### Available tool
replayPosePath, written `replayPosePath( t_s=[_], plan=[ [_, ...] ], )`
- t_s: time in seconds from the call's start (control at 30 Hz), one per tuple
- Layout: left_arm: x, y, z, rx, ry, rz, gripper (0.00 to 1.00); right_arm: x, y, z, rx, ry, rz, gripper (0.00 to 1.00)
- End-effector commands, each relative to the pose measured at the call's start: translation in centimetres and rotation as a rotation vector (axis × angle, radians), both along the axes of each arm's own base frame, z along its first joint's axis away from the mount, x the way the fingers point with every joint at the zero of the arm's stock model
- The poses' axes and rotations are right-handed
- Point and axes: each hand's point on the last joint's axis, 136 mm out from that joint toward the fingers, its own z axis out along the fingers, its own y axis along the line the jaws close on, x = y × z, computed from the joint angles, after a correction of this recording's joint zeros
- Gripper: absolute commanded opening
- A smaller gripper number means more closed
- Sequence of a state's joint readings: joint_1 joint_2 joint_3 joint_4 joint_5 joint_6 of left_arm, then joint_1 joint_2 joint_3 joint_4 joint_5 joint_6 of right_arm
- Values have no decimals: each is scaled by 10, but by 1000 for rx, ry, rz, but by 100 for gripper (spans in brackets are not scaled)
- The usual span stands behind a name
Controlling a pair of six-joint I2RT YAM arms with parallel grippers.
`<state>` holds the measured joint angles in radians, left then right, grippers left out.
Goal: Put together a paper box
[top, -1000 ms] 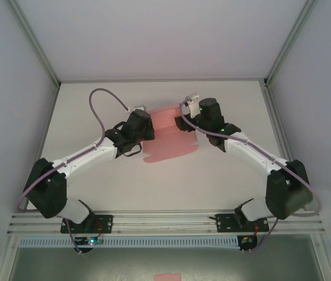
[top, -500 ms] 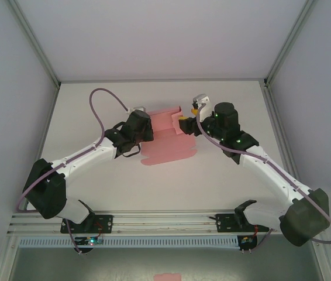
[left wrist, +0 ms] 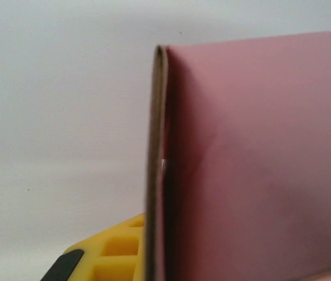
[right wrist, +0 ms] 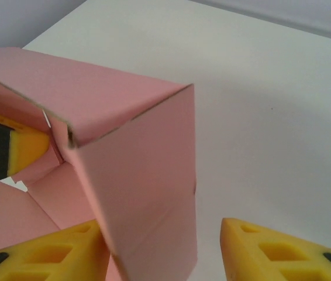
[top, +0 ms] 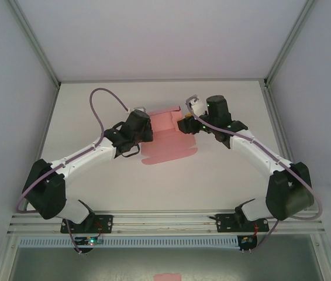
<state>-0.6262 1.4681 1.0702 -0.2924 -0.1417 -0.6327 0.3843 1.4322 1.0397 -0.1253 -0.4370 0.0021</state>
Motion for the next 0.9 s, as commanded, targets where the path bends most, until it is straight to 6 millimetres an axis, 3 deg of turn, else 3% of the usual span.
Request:
replayPosePath(
  t_s=[0.0,0.1,0.17,0.3,0.47,0.67,0.8,0.87],
  plan=[
    [2,-7,19,-32,-41,-33,0,4,13,8,12,-16,30,33],
    [2,-6,22,-27,-44,-31,0,15,1,3,-81,-42,-80,15],
    [1,-8,23,-35,-44,-42,0,25,-14,1,-171,-73,-187,14],
    [-5,-14,28,-62,-45,-65,0,46,-49,-4,-371,-149,-462,2],
    [-13,-18,35,-62,-52,-67,0,60,-98,-2,-571,-205,-775,0],
    [-20,-28,46,-95,-50,-35,0,57,-141,14,-802,-301,-1046,0],
    [-22,-39,54,-131,-54,-24,0,61,-148,14,-874,-322,-1096,0],
    [-20,-44,54,-131,-56,-35,0,71,-125,0,-731,-278,-935,0]
  ],
)
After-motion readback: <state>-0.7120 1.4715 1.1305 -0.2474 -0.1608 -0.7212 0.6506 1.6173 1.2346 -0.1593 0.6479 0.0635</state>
